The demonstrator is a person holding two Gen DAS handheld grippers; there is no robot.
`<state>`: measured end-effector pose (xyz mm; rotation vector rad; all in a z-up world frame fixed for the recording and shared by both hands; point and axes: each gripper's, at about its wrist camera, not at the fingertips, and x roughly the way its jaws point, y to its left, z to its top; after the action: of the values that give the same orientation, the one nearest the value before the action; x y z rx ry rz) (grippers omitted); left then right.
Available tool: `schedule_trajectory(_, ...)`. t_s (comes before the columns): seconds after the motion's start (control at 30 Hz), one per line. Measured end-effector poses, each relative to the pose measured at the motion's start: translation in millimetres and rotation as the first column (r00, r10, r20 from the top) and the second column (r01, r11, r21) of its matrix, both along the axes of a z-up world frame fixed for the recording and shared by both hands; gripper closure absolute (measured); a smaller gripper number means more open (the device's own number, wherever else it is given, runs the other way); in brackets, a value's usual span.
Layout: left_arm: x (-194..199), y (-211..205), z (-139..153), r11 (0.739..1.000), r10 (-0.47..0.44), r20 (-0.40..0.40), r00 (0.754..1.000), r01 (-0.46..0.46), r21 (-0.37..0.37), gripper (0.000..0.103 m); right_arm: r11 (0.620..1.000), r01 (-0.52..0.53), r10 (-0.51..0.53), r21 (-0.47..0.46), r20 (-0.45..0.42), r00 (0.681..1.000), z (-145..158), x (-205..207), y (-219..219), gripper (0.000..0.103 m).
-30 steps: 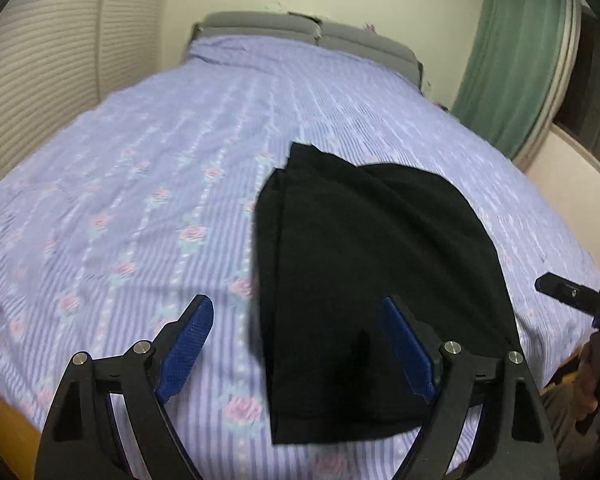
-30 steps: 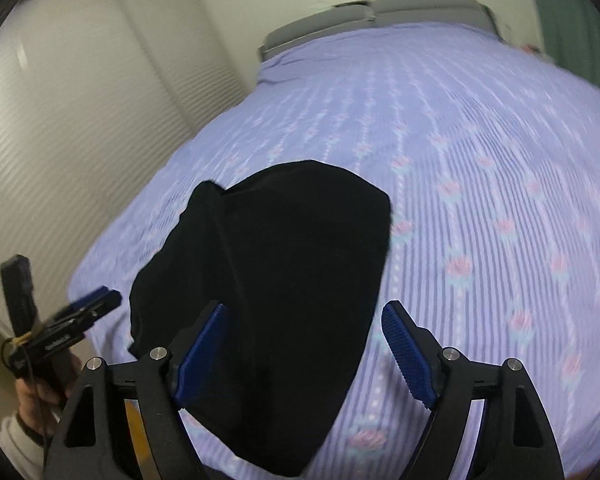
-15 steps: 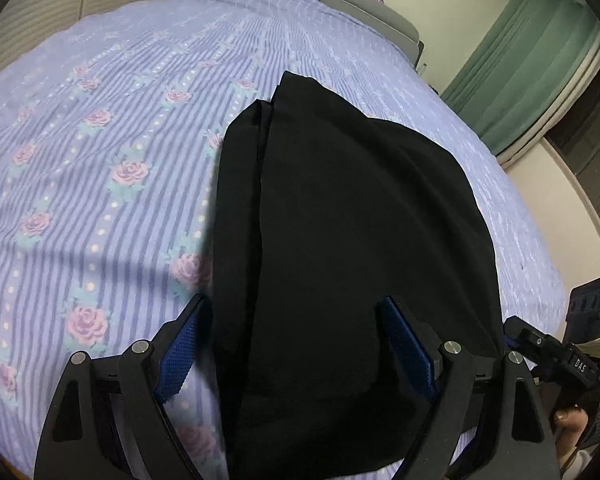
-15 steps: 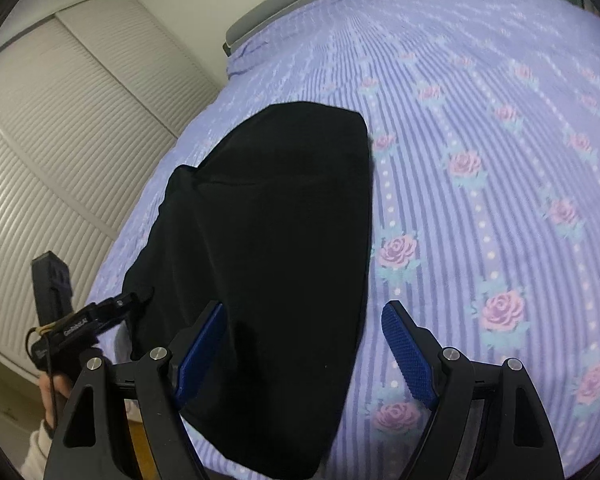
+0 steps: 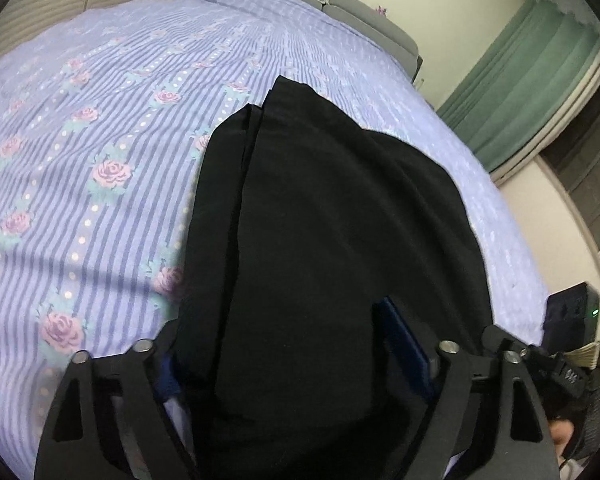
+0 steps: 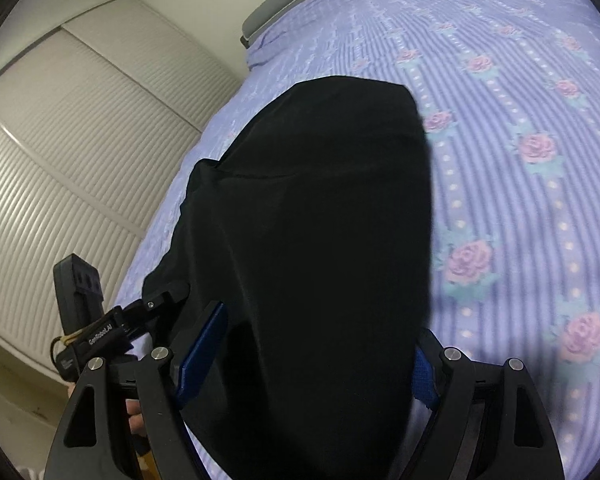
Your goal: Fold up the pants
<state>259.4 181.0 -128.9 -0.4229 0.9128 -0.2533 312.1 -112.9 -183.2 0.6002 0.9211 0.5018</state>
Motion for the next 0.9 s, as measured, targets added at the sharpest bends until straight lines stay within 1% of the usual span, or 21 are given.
schedule_trajectory(0.03, 0, 1, 0, 1.0, -0.001, 0.0, 1.0, 0.001, -0.024, 0.029, 1.0, -0.007, 0.007, 0.014, -0.001, 1.0, -1, 1, 1, 0.021)
schedule_trajectory(0.2, -9, 12, -7, 0.995, -0.024, 0.015, 1.0, 0.025, -0.093, 0.029, 0.996, -0.055, 0.055, 0.067, 0.001, 0.998, -3, 5, 12, 0.021)
schedule_trajectory(0.27, -7, 16, -10, 0.993, -0.029, 0.015, 0.999, 0.031, -0.118, 0.033, 0.996, -0.057, 0.057, 0.07, -0.006, 0.998, -6, 7, 14, 0.021)
schedule_trajectory(0.3, -7, 20, -10, 0.992, -0.03, 0.014, 0.999, 0.032, -0.122, 0.037, 0.995, -0.054, 0.055, 0.078, -0.011, 0.998, -8, 10, 15, 0.021)
schedule_trajectory(0.33, -5, 21, -10, 0.991, -0.029, 0.012, 1.0, 0.031, -0.129, 0.044, 0.995, -0.054, 0.055, 0.08, -0.015, 0.998, -9, 12, 15, 0.021)
schedule_trajectory(0.37, -3, 22, -9, 0.99, -0.032, 0.007, 0.999, 0.032, -0.14, 0.047, 0.995, -0.055, 0.057, 0.079, -0.016, 0.998, -8, 14, 17, 0.021)
schedule_trajectory(0.43, 1, 22, -8, 0.987, -0.037, -0.003, 0.999, 0.036, -0.158, 0.058, 0.996, -0.065, 0.066, 0.065, -0.014, 0.998, -7, 17, 22, 0.022)
schedule_trajectory(0.47, 2, 21, -8, 0.986, -0.037, -0.006, 0.999, 0.036, -0.16, 0.06, 0.996, -0.067, 0.068, 0.058, -0.014, 0.998, -6, 17, 22, 0.024)
schedule_trajectory(0.5, 4, 20, -6, 0.987, -0.036, -0.007, 0.999, 0.034, -0.155, 0.065, 0.996, -0.068, 0.069, 0.053, -0.017, 0.997, -7, 17, 22, 0.033)
schedule_trajectory(0.53, 1, 19, -3, 0.989, -0.035, -0.005, 0.999, 0.034, -0.147, 0.069, 0.997, -0.064, 0.066, 0.05, -0.029, 0.997, -8, 19, 22, 0.051)
schedule_trajectory(0.57, -1, 17, -2, 0.989, -0.039, -0.001, 0.999, 0.039, -0.14, 0.07, 0.997, -0.059, 0.061, 0.053, -0.042, 0.997, -9, 20, 19, 0.062)
schedule_trajectory(0.6, -3, 15, 1, 0.99, -0.043, 0.003, 0.999, 0.043, -0.131, 0.073, 0.996, -0.051, 0.055, 0.07, -0.058, 0.997, -12, 22, 16, 0.08)
schedule_trajectory(0.63, -6, 13, 4, 0.992, -0.046, 0.005, 0.999, 0.046, -0.118, 0.075, 0.994, -0.043, 0.05, 0.099, -0.067, 0.996, -13, 22, 12, 0.085)
schedule_trajectory(0.67, -6, 11, 7, 0.993, -0.047, 0.006, 0.999, 0.047, -0.109, 0.076, 0.994, -0.039, 0.046, 0.106, -0.064, 0.997, -12, 21, 10, 0.086)
schedule_trajectory(0.73, -7, 10, 15, 0.994, -0.05, 0.004, 0.999, 0.05, -0.094, 0.078, 0.995, -0.056, 0.058, 0.086, -0.03, 0.998, -3, 20, 13, 0.089)
schedule_trajectory(0.8, -7, 11, 22, 0.995, -0.047, -0.001, 0.999, 0.047, -0.09, 0.079, 0.996, -0.068, 0.068, 0.058, 0.013, 0.998, 15, 16, 19, 0.09)
schedule_trajectory(0.9, -8, 18, 38, 0.994, -0.043, 0.004, 0.999, 0.043, -0.096, 0.079, 0.995, -0.086, 0.084, 0.052, 0.044, 0.995, 36, 14, 22, 0.091)
